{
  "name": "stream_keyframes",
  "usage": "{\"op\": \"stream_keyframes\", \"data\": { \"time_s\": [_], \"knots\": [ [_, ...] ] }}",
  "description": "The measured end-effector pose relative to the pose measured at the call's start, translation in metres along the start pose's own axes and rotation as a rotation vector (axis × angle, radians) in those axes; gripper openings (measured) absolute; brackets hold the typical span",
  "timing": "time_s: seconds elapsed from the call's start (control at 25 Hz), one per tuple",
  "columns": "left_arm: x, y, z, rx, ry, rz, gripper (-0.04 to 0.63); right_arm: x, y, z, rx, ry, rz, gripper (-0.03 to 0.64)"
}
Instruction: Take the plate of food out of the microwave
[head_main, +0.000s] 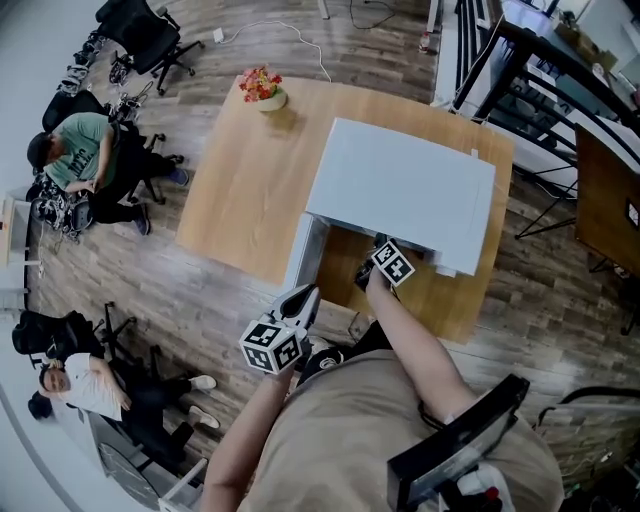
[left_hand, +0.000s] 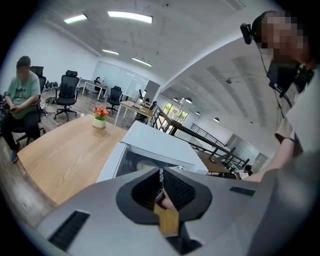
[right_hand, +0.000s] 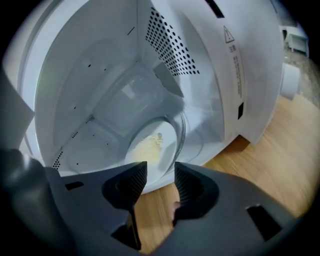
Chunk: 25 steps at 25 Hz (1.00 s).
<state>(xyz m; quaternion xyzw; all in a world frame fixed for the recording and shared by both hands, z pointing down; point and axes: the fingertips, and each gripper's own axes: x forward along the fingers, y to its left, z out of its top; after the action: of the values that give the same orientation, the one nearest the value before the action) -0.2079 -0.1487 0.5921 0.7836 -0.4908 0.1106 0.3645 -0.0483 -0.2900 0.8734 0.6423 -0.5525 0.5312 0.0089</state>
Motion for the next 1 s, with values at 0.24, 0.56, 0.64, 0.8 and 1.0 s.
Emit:
{"op": "stream_keyframes", "data": {
  "time_s": [0.24, 0.56, 0.64, 0.8, 1.0],
  "knots": [
    [-0.002, 0.006, 0.017, -0.019, -0.016, -0.042, 0.005, 0.015, -0.003, 0.008, 0.073, -0.026, -0.046, 0.159],
    [-0.006, 0.02, 0.027, -0.004, -0.03, -0.05, 0.005, 0.017, -0.013, 0.006, 0.158, -0.005, -0.024, 0.11],
    [-0.008, 0.023, 0.025, -0.018, -0.035, -0.051, 0.005, 0.017, -0.016, 0.003, 0.191, 0.019, 0.002, 0.104],
    [-0.016, 0.027, 0.021, -0.044, -0.043, -0.052, 0.005, 0.009, -0.025, -0.003, 0.228, 0.069, 0.015, 0.081],
    [-0.017, 0.026, 0.025, -0.026, -0.057, -0.058, 0.005, 0.002, -0.024, -0.003, 0.257, 0.068, 0.041, 0.064]
  ]
}}
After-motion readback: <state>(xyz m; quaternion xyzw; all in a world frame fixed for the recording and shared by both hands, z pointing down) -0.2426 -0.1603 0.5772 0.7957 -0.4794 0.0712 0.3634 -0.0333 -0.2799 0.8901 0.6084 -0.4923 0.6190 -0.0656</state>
